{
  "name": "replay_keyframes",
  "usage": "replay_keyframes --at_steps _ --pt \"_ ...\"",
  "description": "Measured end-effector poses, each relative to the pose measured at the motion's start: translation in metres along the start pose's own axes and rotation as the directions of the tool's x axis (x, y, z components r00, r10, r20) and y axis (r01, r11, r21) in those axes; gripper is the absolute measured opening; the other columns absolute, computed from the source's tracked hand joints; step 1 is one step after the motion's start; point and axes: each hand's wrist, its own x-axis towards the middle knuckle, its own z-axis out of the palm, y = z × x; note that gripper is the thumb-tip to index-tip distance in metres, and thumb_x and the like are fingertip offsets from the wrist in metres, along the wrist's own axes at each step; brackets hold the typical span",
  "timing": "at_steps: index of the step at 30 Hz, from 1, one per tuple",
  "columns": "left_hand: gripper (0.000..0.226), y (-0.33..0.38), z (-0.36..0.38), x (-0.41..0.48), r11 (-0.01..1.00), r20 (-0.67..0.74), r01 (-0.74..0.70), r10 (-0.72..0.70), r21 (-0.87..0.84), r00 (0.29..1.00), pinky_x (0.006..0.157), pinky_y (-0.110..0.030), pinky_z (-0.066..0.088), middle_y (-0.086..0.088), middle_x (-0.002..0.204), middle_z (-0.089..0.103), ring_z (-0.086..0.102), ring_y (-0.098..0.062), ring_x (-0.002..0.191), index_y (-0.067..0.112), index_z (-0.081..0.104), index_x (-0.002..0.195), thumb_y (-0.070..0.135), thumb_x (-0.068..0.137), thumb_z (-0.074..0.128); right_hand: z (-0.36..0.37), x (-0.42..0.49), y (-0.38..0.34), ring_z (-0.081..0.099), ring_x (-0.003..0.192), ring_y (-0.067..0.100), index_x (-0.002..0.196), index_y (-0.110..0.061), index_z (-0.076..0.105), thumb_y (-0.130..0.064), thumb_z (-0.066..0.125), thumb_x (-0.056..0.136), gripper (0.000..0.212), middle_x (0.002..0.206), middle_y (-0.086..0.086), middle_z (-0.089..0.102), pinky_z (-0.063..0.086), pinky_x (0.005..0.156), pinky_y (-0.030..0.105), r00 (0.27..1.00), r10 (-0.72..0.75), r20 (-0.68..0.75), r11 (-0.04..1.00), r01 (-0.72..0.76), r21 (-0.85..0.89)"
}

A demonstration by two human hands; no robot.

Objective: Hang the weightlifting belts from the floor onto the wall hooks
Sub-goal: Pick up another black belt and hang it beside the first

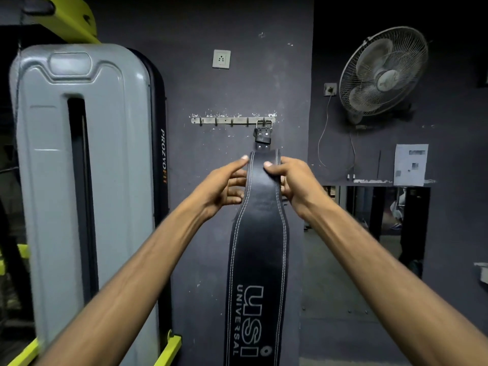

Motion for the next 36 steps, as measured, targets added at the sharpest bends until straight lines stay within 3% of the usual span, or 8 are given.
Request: replay_keyframes --at_steps 5,8,13,18,20,24,28,36 --pt "0.041 0.014 0.014 0.018 0.988 -0.045 -0.049 0.043 -0.145 0.998 0.066 -0.025 0.055 -0.004 0.091 0.069 0.065 -0.012 0.07 0.009 0.067 0.117 0.042 0.093 0.063 -0.013 -0.016 0.012 0.073 0.089 0.018 0.116 -0.008 0.069 -0.003 0.064 0.093 0.024 0.1 0.006 0.078 0.057 0.079 0.032 0.978 -0.16 0.136 0.984 0.169 -0.054" --pt "0.021 0.021 0.018 0.021 0.971 -0.088 -0.113 0.096 -0.212 0.991 0.044 -0.016 0.043 -0.002 0.077 0.061 0.055 -0.008 0.053 0.007 0.066 0.107 0.02 0.091 0.069 -0.028 -0.013 0.011 0.066 0.07 0.017 0.105 -0.012 0.071 -0.026 0.07 0.091 0.02 0.087 0.004 0.073 0.049 0.061 0.03 0.972 -0.106 0.21 0.984 0.134 -0.12" --pt "0.006 0.007 0.03 0.006 0.965 -0.057 -0.255 0.258 0.053 0.964 0.043 -0.015 0.043 0.001 0.059 0.048 0.041 -0.007 0.048 0.008 0.068 0.096 0.005 0.09 0.068 -0.043 0.013 -0.004 0.052 0.061 0.016 0.099 -0.018 0.067 -0.071 0.063 0.08 0.056 0.084 0.007 0.062 0.04 0.053 0.027 0.982 0.098 0.161 0.991 -0.082 -0.103" --pt "0.029 -0.019 0.029 0.001 0.947 0.017 -0.29 0.291 0.141 0.957 0.047 -0.02 0.046 -0.001 0.064 0.051 0.05 -0.01 0.052 0.001 0.063 0.117 0.01 0.091 0.07 -0.04 0.029 0.005 0.045 0.042 0.008 0.085 -0.017 0.062 -0.035 0.067 0.095 0.022 0.059 -0.002 0.052 0.04 0.041 0.019 0.998 0.063 0.026 0.997 -0.064 0.041" --pt "0.034 -0.02 0.028 0.002 0.966 0.01 -0.219 0.22 0.135 0.975 0.044 -0.022 0.047 -0.008 0.078 0.058 0.058 -0.014 0.055 0.006 0.065 0.115 0.032 0.094 0.066 -0.041 0.031 0.015 0.047 0.049 0.011 0.087 -0.015 0.06 -0.024 0.068 0.095 0.014 0.067 0.004 0.052 0.042 0.048 0.022 1.0 -0.013 -0.013 1.0 0.013 0.017" --pt "0.095 -0.008 0.028 0.017 0.998 -0.011 -0.037 0.037 0.052 0.999 0.046 -0.025 0.049 -0.005 0.092 0.071 0.064 -0.019 0.064 0.006 0.071 0.114 0.085 0.084 0.027 -0.044 0.018 0.036 0.059 0.081 0.023 0.105 -0.001 0.068 -0.016 0.062 0.099 0.017 0.091 0.015 0.066 0.048 0.068 0.027 0.987 -0.157 0.016 0.985 0.158 -0.075" --pt "0.058 -0.003 0.043 0.04 0.987 -0.195 -0.149 0.156 0.054 0.968 0.07 -0.035 0.06 -0.004 0.093 0.077 0.071 -0.02 0.08 0.015 0.074 0.099 0.064 0.097 0.042 -0.055 0.012 0.049 0.054 0.06 0.006 0.109 0.004 0.063 -0.005 0.059 0.1 0.013 0.076 0.01 0.06 0.039 0.052 0.012 0.967 -0.238 0.093 0.956 0.25 -0.153" --pt "0.044 -0.035 0.057 0.065 0.937 -0.292 -0.304 0.342 0.171 0.893 0.041 -0.012 0.034 0.013 0.04 0.051 0.044 0.003 0.038 -0.006 0.068 0.106 0.034 0.103 0.05 -0.084 0.033 0.069 0.055 0.055 -0.002 0.1 -0.008 0.059 -0.004 0.061 0.099 0.004 0.065 -0.012 0.064 0.04 0.051 0.016 0.962 -0.16 0.222 0.951 0.21 -0.225"
